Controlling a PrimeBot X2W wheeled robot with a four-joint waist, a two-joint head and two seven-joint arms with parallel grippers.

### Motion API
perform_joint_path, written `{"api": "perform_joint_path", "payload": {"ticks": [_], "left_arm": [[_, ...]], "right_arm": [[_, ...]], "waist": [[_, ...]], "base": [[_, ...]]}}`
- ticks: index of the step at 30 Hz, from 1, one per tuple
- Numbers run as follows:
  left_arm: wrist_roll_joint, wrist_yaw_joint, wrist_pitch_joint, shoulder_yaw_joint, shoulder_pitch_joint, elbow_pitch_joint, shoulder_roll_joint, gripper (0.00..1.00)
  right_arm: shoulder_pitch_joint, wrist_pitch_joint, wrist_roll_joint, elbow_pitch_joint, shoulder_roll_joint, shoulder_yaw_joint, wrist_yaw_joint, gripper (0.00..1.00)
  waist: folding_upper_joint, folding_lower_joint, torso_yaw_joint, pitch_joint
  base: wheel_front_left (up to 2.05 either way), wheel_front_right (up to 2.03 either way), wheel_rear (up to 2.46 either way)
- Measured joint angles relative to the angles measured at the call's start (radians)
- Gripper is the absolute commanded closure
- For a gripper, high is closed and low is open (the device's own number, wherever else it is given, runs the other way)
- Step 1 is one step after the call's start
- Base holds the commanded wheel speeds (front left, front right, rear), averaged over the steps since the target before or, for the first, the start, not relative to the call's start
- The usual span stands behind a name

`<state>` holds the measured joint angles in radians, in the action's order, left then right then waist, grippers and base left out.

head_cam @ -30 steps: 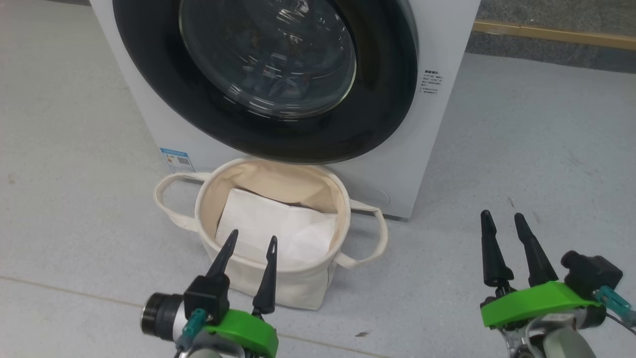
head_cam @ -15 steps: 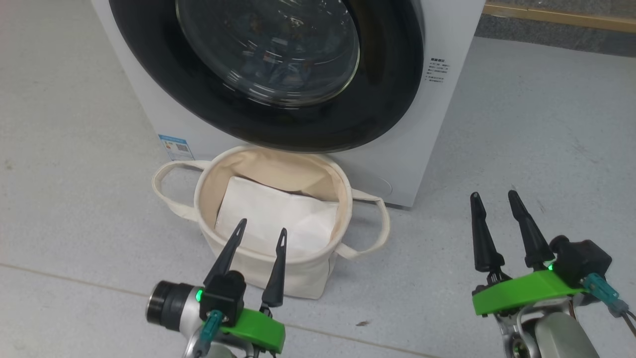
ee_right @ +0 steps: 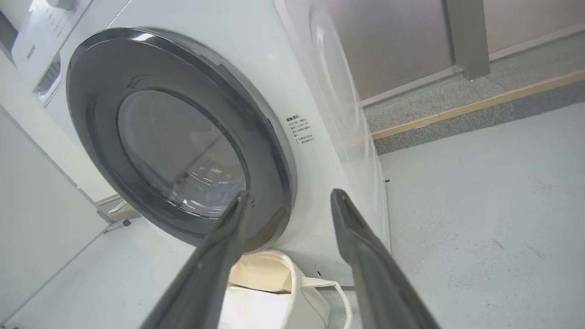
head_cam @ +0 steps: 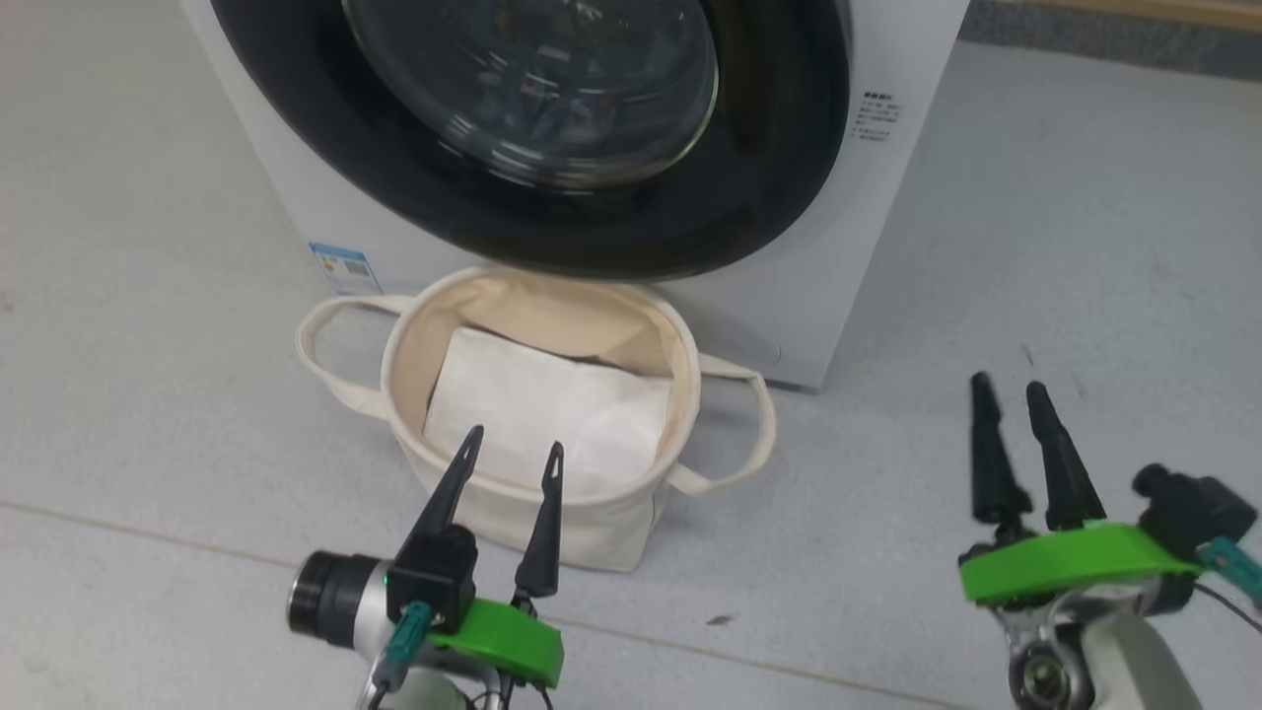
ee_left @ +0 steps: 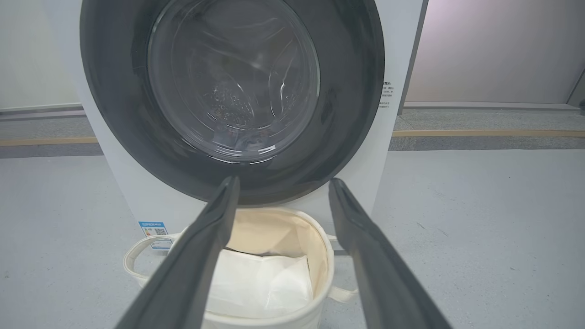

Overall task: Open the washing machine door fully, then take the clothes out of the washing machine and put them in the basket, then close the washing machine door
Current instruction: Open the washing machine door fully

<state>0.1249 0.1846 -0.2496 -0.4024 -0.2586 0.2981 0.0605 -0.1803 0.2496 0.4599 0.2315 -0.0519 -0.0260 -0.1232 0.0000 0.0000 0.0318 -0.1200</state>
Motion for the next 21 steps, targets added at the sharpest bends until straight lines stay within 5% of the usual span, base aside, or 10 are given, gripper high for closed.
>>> {"api": "perform_joint_path", "payload": {"ticks": [8,18,21], "left_arm": [[-0.008,0.000,0.000,-0.001,-0.052,0.000,-0.008,0.00],[-0.008,0.023,0.000,-0.041,-0.150,-0.036,-0.011,0.00],[-0.006,0.035,0.000,-0.054,-0.169,-0.047,-0.012,0.00]], "right_arm": [[-0.138,-0.046,0.439,0.075,0.000,0.036,0.000,1.00],[-0.435,-0.377,1.036,0.153,-0.016,0.184,0.000,1.00],[-0.490,-0.435,1.107,0.189,-0.022,0.208,0.000,1.00]], "waist": [[0.0000,0.0000,0.002,-0.081],[0.0000,0.0000,0.021,-0.228],[0.0000,0.0000,0.027,-0.259]], "base": [[0.00,0.00,0.00],[0.00,0.00,0.00],[0.00,0.00,0.00]]}}
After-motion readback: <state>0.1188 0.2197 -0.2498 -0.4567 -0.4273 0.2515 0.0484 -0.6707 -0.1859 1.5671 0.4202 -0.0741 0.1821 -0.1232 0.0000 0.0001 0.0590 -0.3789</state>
